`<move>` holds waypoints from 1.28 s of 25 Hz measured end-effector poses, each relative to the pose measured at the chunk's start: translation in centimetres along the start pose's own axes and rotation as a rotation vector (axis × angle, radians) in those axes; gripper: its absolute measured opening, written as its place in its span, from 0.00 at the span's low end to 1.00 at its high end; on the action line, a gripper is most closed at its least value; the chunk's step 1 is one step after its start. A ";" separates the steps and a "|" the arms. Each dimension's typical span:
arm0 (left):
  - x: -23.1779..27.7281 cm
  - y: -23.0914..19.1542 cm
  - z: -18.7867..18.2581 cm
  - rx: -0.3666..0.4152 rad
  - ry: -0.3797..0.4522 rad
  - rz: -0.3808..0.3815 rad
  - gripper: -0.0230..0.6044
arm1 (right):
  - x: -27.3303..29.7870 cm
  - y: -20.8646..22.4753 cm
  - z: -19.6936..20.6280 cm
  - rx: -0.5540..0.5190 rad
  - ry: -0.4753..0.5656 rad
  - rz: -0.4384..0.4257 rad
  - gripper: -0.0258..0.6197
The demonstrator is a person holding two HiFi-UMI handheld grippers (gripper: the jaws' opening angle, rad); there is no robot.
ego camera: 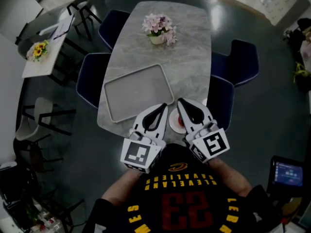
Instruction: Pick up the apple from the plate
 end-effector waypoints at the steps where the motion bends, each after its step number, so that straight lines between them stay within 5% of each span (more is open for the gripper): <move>1: 0.0 -0.2 0.0 0.004 0.001 0.001 0.04 | 0.2 -0.1 0.0 0.001 -0.002 0.000 0.05; 32: -0.4 -8.1 0.2 -0.016 -0.035 -0.035 0.04 | 8.4 -2.7 2.2 0.008 -0.058 -0.044 0.05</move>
Point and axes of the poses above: the fingertips, and each gripper's own axes: x forward along the fingers, y to its right, z out of its underside, the point moved 5 cm from there along -x, backward along the fingers, and after that the axes turned 8 degrees about z, right-handed, at the moved point
